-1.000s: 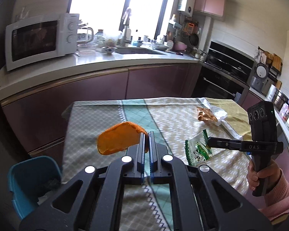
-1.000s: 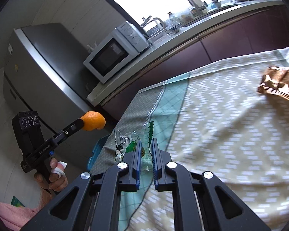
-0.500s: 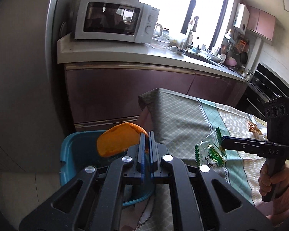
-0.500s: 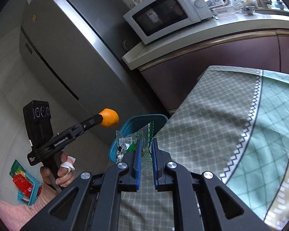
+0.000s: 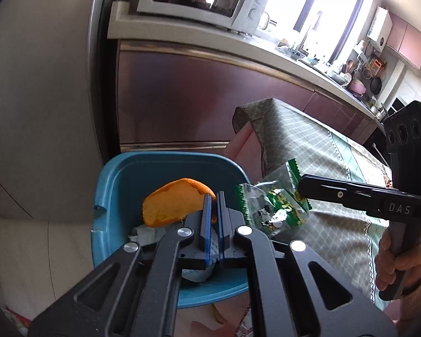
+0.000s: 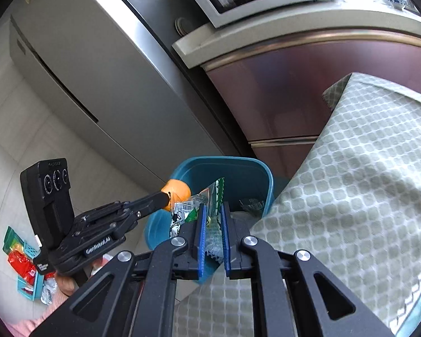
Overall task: Collect trash
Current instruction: 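Carry the peel with the left tool while the right tool carries the wrapper to the bin, then release the peel from the left tool while the right tool drops the wrapper into the bin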
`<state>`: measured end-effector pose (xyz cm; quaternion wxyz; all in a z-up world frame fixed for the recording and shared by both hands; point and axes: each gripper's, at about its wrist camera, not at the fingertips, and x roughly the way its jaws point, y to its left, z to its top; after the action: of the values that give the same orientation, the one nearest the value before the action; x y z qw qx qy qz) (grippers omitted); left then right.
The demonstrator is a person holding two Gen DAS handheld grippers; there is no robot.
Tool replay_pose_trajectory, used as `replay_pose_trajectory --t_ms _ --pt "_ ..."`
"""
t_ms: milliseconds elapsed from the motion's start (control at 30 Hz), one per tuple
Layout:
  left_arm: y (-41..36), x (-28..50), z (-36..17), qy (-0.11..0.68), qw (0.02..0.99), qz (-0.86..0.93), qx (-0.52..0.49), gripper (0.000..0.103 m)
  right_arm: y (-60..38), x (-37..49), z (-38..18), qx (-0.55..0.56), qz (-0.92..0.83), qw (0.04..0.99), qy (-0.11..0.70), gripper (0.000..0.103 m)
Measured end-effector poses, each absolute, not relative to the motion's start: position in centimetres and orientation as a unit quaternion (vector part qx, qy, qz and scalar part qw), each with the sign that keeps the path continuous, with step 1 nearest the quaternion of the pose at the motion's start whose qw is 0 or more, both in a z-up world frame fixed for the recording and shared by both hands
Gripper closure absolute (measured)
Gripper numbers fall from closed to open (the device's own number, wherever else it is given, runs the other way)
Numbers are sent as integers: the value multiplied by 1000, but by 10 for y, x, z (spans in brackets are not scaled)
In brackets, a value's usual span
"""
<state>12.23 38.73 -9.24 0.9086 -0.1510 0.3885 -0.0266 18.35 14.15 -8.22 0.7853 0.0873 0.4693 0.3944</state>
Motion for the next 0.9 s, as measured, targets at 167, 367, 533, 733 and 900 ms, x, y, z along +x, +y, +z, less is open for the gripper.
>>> replay_pose_trajectory --t_ms 167,367,533,733,900 --pt "389 137 -114 409 897 -22 -164 99 155 190 -92 87 383 781 485 92" --pt "391 149 -132 422 888 -17 -182 98 168 198 -100 81 376 780 493 79" --pt "388 154 -135 419 888 -21 -187 97 161 198 -101 90 380 777 494 79" --pt "374 151 -128 413 893 -34 -178 97 142 188 -97 94 390 778 483 76" --pt "352 145 -110 395 903 -59 -159 96 117 173 -90 93 398 782 470 75"
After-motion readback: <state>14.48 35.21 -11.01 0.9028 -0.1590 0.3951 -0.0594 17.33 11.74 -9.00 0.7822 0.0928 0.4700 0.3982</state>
